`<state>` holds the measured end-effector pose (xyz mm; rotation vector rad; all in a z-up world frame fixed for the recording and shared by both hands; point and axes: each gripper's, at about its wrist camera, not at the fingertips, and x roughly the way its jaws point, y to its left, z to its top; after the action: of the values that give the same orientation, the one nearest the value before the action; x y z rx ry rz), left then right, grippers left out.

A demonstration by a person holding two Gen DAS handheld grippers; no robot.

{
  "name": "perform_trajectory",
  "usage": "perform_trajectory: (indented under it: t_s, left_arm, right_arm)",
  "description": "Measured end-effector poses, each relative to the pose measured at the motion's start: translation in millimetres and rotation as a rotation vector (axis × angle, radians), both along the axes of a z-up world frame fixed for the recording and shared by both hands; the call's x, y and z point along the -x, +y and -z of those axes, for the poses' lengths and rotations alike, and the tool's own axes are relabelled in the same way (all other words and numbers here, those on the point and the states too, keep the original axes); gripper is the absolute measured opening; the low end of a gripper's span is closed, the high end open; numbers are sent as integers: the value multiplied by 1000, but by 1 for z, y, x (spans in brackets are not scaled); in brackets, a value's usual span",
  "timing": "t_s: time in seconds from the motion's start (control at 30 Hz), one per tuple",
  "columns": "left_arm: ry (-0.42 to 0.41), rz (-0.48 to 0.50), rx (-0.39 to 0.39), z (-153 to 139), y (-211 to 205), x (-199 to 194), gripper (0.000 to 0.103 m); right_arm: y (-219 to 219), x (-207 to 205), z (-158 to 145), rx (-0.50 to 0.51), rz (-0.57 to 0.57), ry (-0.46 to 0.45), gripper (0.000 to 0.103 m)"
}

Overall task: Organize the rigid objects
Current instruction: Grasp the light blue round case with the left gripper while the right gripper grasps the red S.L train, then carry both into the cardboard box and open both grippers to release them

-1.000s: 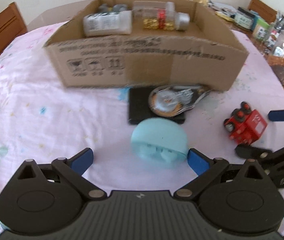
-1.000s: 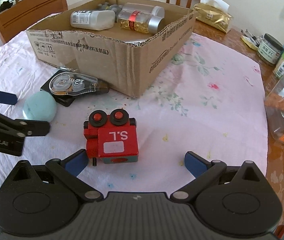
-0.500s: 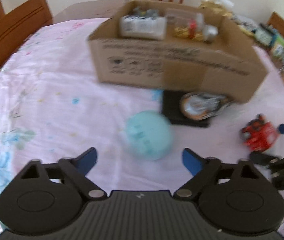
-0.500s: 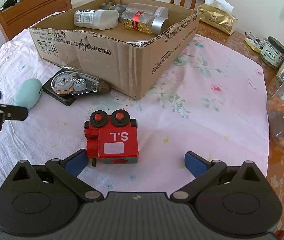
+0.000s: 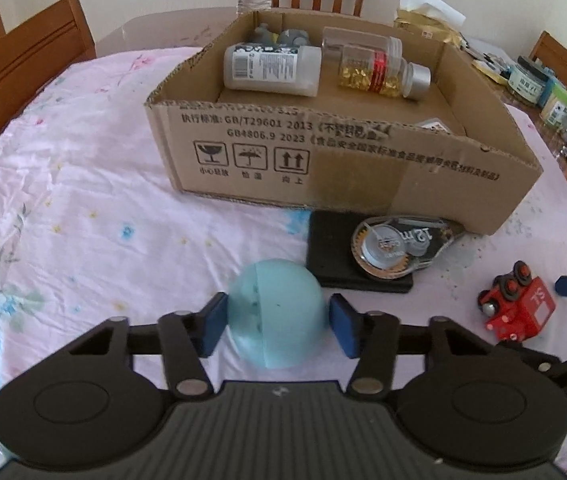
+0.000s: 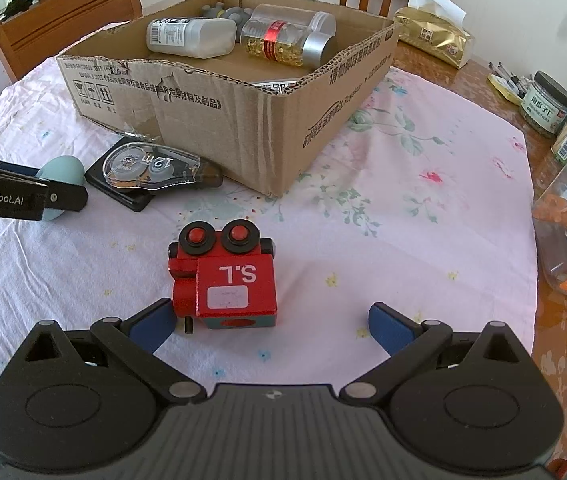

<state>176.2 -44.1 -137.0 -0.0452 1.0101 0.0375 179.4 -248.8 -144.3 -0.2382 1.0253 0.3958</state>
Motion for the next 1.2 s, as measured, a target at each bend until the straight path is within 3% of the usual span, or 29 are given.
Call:
perform_trajectory:
  t_s: [0.27,0.63,1.2]
  left_arm:
    - [6,74,3,-2,6,13,52]
    - [-2,78,-1,-2,8,20,52]
    - [-6,2,-17,-1,1,19,52]
  right_arm:
    - [12,3,-3,5,-58,-16,98]
    - [27,9,-13,-14,-128,-26,56]
    - [26,7,-12,-28,-130,-42,57]
